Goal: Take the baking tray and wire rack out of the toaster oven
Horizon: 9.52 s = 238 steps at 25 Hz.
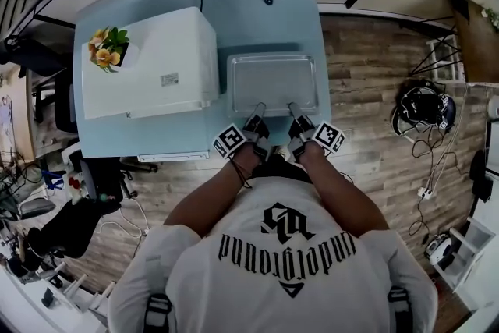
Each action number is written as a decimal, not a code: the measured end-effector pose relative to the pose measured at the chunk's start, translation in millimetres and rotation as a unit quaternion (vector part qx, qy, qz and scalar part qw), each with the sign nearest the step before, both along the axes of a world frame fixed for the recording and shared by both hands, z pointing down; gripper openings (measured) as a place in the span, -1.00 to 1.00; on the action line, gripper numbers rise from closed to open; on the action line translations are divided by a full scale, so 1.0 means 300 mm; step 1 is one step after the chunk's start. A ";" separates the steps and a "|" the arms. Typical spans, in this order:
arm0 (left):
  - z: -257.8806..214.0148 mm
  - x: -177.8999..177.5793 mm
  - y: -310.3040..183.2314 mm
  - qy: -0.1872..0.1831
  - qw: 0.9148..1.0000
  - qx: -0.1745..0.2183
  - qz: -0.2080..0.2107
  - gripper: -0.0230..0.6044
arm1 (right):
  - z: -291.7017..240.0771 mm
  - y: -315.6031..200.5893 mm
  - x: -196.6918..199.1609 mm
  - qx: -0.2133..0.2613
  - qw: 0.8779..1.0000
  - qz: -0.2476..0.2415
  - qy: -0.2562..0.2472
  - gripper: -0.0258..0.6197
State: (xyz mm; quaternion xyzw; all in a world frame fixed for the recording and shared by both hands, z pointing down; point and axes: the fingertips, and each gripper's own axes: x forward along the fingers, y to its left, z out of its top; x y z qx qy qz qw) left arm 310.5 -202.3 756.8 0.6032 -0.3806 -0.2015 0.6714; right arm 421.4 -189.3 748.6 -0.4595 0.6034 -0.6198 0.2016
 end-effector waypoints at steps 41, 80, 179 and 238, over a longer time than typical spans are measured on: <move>0.123 0.037 -0.019 -0.067 0.992 -0.020 0.109 -0.24 | 0.137 -0.046 -0.019 -0.030 0.994 -0.104 0.028 -0.40; 0.083 0.086 0.161 -0.204 0.951 0.034 0.230 0.17 | 0.100 0.177 -0.028 -0.015 0.958 -0.237 0.158 -0.17; -0.574 -1.410 0.366 -0.040 0.975 0.189 -0.106 0.08 | -0.627 0.253 -1.427 0.242 0.945 -0.212 -0.053 -0.30; -0.142 -1.439 -0.241 0.004 0.991 0.126 -0.045 -0.03 | -0.138 -0.264 -1.377 0.129 0.991 -0.043 -0.007 -0.32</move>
